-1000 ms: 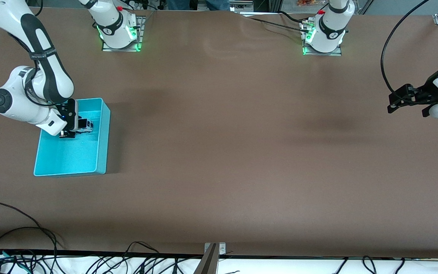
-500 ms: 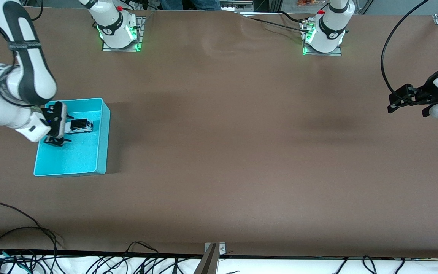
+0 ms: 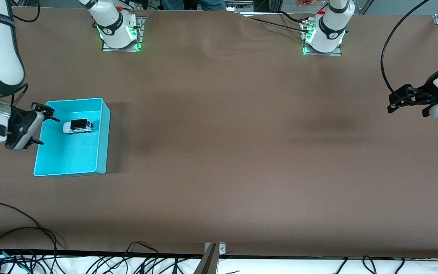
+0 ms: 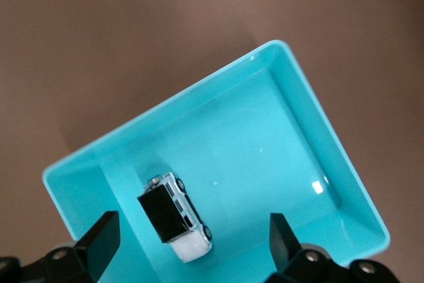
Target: Wind and store white jeep toy
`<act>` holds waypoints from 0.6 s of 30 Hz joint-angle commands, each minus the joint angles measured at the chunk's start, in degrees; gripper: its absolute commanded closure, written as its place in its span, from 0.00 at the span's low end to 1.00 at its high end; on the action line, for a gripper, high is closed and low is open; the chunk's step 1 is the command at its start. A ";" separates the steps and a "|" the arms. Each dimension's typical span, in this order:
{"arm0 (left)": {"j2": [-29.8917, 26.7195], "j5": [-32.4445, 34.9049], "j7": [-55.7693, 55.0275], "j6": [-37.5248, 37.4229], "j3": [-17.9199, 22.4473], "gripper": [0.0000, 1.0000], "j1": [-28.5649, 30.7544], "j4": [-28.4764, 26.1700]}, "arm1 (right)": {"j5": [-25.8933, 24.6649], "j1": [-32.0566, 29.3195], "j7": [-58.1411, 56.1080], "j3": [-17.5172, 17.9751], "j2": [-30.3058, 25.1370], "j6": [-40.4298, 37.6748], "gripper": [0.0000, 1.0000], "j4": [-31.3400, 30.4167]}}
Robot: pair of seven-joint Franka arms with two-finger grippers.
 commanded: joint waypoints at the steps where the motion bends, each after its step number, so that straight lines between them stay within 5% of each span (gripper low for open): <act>1: 1.17 0.33 -0.71 -0.44 -0.21 0.00 0.36 2.08 | -0.08 1.03 14.32 0.22 0.39 -7.08 0.00 6.04; 18: 1.17 -1.07 -0.62 -0.44 -0.04 0.00 0.88 2.00 | -2.10 3.49 48.95 0.22 0.48 -18.33 0.00 17.64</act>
